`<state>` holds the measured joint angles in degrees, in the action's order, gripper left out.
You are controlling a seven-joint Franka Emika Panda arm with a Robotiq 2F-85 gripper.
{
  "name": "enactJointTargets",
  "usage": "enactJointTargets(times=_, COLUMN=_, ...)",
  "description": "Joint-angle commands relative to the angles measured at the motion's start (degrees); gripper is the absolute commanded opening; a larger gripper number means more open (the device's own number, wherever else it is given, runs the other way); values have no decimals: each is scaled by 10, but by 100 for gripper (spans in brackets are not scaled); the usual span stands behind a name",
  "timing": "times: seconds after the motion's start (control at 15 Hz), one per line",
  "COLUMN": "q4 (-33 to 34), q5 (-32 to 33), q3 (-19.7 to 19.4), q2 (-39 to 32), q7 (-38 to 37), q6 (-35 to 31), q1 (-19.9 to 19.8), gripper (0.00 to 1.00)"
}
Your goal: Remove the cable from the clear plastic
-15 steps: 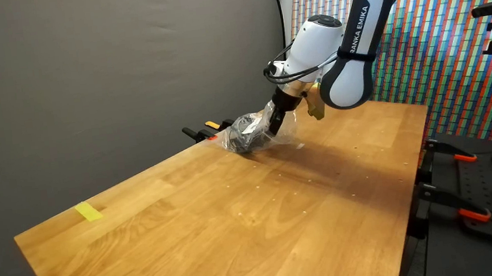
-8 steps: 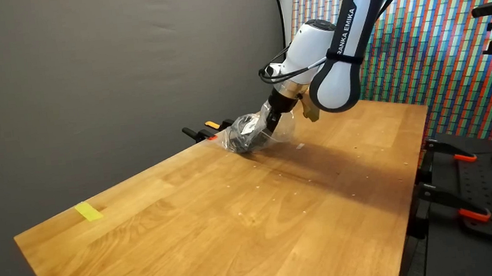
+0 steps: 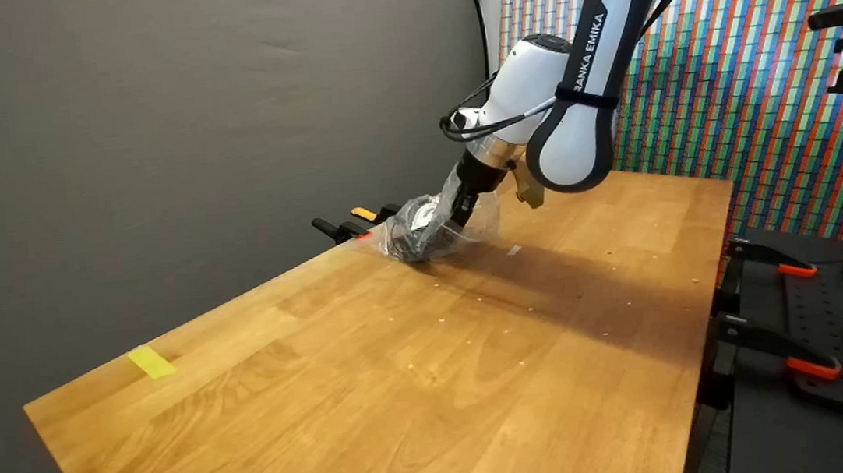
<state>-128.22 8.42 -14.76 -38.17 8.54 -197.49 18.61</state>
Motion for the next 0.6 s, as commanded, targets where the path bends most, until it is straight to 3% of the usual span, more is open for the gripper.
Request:
enactJointTargets(times=0.0, q4=17, q5=-15, q3=7, q2=-12, q7=27, q6=-26, q1=-12, gripper=44)
enactJointTargets(times=0.27, q4=22, q5=-16, q3=6, q2=-16, q7=38, q6=-38, q1=-17, gripper=18)
enactJointTargets(times=0.53, q4=23, q5=-16, q3=5, q2=-14, q7=49, q6=-32, q1=-25, gripper=11)
